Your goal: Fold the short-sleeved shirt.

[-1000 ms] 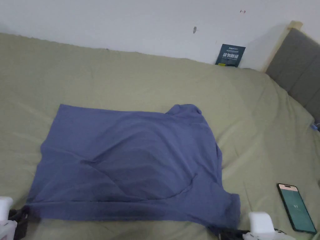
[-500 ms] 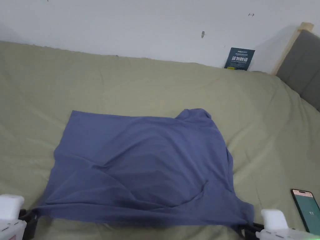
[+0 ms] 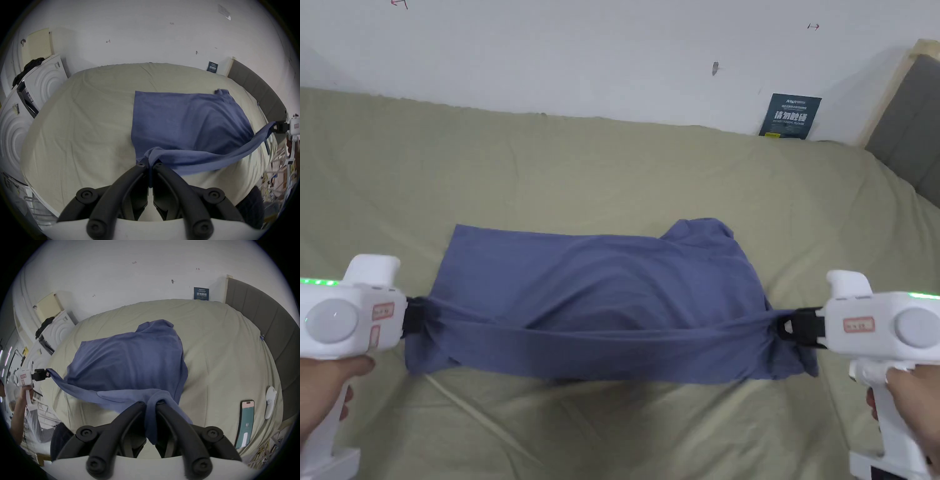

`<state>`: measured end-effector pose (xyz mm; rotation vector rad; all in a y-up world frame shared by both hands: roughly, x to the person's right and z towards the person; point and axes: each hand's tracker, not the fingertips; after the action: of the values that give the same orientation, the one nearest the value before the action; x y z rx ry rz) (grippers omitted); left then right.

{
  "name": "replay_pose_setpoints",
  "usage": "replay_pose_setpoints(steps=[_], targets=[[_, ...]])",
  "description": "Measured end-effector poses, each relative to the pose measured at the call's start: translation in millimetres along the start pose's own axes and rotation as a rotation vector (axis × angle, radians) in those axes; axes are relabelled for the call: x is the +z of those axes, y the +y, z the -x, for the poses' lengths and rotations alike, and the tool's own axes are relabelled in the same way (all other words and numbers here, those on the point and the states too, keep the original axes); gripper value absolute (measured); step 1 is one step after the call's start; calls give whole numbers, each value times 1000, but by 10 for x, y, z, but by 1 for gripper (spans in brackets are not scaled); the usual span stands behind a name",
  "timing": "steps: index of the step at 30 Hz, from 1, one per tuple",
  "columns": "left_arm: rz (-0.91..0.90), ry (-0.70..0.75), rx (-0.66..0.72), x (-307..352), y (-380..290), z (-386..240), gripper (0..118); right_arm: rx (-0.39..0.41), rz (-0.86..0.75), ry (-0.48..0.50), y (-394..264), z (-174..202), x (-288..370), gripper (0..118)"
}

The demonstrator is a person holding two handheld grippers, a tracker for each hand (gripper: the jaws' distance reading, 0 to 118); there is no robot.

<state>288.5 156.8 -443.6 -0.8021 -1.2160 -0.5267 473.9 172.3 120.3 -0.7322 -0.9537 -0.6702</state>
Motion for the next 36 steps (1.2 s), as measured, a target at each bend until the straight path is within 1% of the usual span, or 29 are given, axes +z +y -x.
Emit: replay_pose_setpoints(steps=[2,3,6,8,10,11,12,13,14,15,16,17,18,19,21,22,24,25,26,27,28,29,30,31,32,33,34,35,36], targets=[[53,-6,67,-225,180,-22,0,-8,34,-24,202,-16,-243,5],[64,7,74,-333,248,-30,0,-4,42,-41,238,50,-314,5],[134,92,107,-710,387,-65,0,-79,112,-69,389,0,-702,5],[174,112,144,-939,434,-39,0,-102,133,-108,447,-58,-923,5],[191,122,159,-1064,458,-70,0,-156,157,-108,465,-104,-1075,5],[198,122,162,-1130,461,-75,0,-178,156,-93,505,-238,-1210,5],[208,121,159,-1174,451,-79,0,-185,144,-85,506,-247,-1229,8],[213,119,149,-1186,434,-98,2,-183,133,-88,496,-240,-1235,17],[207,116,152,-1180,398,-85,13,-172,110,-99,468,-225,-1226,39],[177,96,170,-1154,367,-73,50,-156,87,-111,423,-195,-1171,88],[135,100,180,-1088,335,-56,89,-139,83,-110,394,-204,-1138,112],[101,97,181,-1023,307,-13,109,-121,81,-91,356,-206,-1071,118],[60,81,163,-911,258,3,109,-89,50,-70,318,-187,-955,118],[-45,55,130,-661,165,8,108,-51,-10,-63,292,-228,-831,118],[-147,48,78,-198,-16,1,109,10,-99,-50,71,-112,-452,118],[-221,46,50,99,-194,-38,109,35,-153,-58,-79,-25,-236,118],[-391,53,-15,621,-569,-142,109,92,-288,-107,-457,208,229,118],[-467,54,-31,774,-733,-30,109,118,-383,-112,-684,325,467,118],[-510,49,-32,969,-918,-60,109,117,-447,-103,-917,449,681,118],[-513,17,-25,1102,-1050,-72,109,106,-495,-85,-1104,543,843,116],[-540,21,-23,1245,-1213,-96,108,101,-547,-40,-1303,630,996,109],[-576,47,-28,1395,-1338,-187,104,112,-584,-43,-1457,721,1114,94],[-600,58,-42,1485,-1459,-212,89,127,-624,-89,-1611,821,1220,56],[-627,61,-63,1556,-1568,-242,59,145,-664,-150,-1732,921,1275,26],[-611,80,-88,1568,-1603,-286,22,155,-686,-174,-1831,970,1323,10],[-567,105,-122,1559,-1610,-324,0,150,-707,-152,-1902,986,1359,10],[-554,99,-131,1543,-1624,-331,0,130,-715,-117,-1948,989,1400,8],[-555,64,-110,1525,-1624,-298,0,126,-718,-116,-1956,1049,1419,3],[-548,39,-89,1502,-1614,-282,0,137,-730,-141,-1973,1081,1425,3]])
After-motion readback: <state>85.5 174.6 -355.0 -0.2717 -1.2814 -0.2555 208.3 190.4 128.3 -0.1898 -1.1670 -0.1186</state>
